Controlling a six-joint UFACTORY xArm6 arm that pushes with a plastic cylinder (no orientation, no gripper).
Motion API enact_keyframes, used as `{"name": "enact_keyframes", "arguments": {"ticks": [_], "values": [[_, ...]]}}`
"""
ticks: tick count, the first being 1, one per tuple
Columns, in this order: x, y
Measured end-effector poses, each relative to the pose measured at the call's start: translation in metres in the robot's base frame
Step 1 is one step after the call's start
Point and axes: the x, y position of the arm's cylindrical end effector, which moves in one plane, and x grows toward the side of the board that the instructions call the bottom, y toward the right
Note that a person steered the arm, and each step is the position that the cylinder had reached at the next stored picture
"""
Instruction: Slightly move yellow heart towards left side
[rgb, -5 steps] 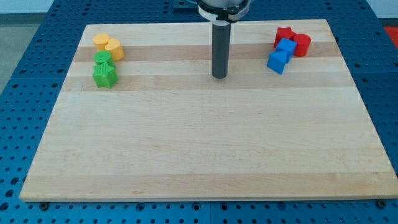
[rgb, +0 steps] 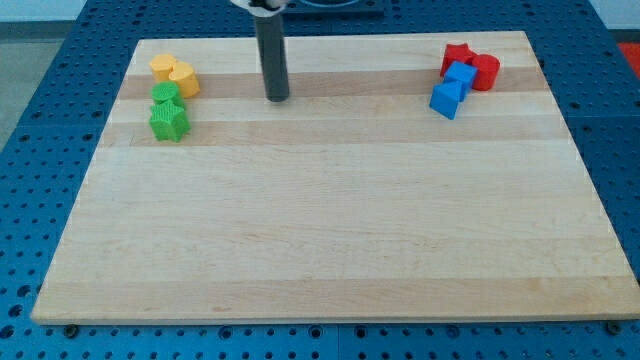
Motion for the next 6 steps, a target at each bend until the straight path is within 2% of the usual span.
{"name": "enact_keyframes", "arguments": {"ticks": [1, 3, 4, 6], "values": [[0.0, 0.0], [-0.033, -0.052], [-0.033, -0.103], [-0.033, -0.133]]}}
